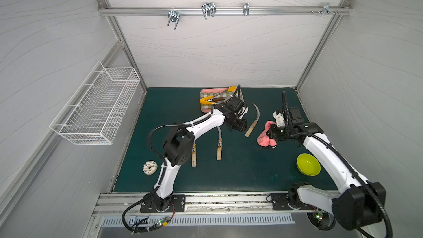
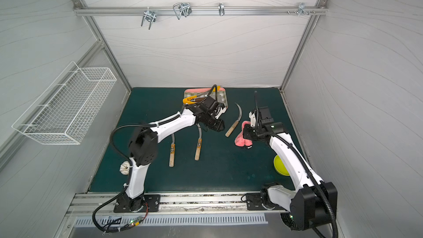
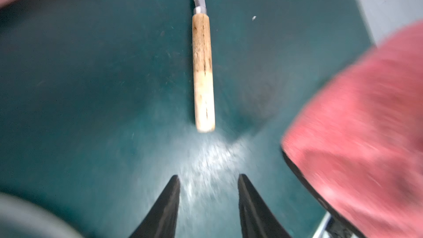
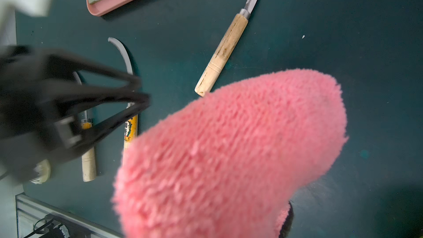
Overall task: Wipe small sickles with rags
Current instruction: Place the small sickle at the center of the board, then pick up the small sickle from the center of the board.
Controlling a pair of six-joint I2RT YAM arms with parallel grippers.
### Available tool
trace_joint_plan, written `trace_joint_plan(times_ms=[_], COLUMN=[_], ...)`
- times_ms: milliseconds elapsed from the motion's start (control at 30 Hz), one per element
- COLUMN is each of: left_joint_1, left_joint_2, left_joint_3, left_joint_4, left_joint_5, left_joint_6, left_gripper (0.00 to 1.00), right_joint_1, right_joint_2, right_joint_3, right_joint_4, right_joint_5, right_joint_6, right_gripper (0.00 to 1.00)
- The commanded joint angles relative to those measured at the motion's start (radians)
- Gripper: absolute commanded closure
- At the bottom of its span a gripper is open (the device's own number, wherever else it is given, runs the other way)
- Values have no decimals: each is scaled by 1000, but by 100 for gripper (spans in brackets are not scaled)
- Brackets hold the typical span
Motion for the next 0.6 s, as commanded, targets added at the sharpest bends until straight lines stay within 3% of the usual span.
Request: trace_joint_plan(times_ms=[0,100,267,567], left_joint_1=[-26,-67,-124,-133], left_joint_2=[-147,-264,-333,-359], left_joint_3=[-201,-373,-540,-646], left_joint_4=[85,68,40,61], left_joint_5=[-95,-181,-243,-308], left_joint_6=[-79,-123,-226,-303], left_gripper=[56,55,52,46], right_joint_1=[38,87,167,211], right_joint_2=[15,25,48,36], right_joint_3=[3,21,60,74], right_joint_4=[-23,-36,-62,-89], right_joint_5=[-1,21,64,82], right_joint_6=[-12,-4,15,41], right_gripper=[89,89,88,87])
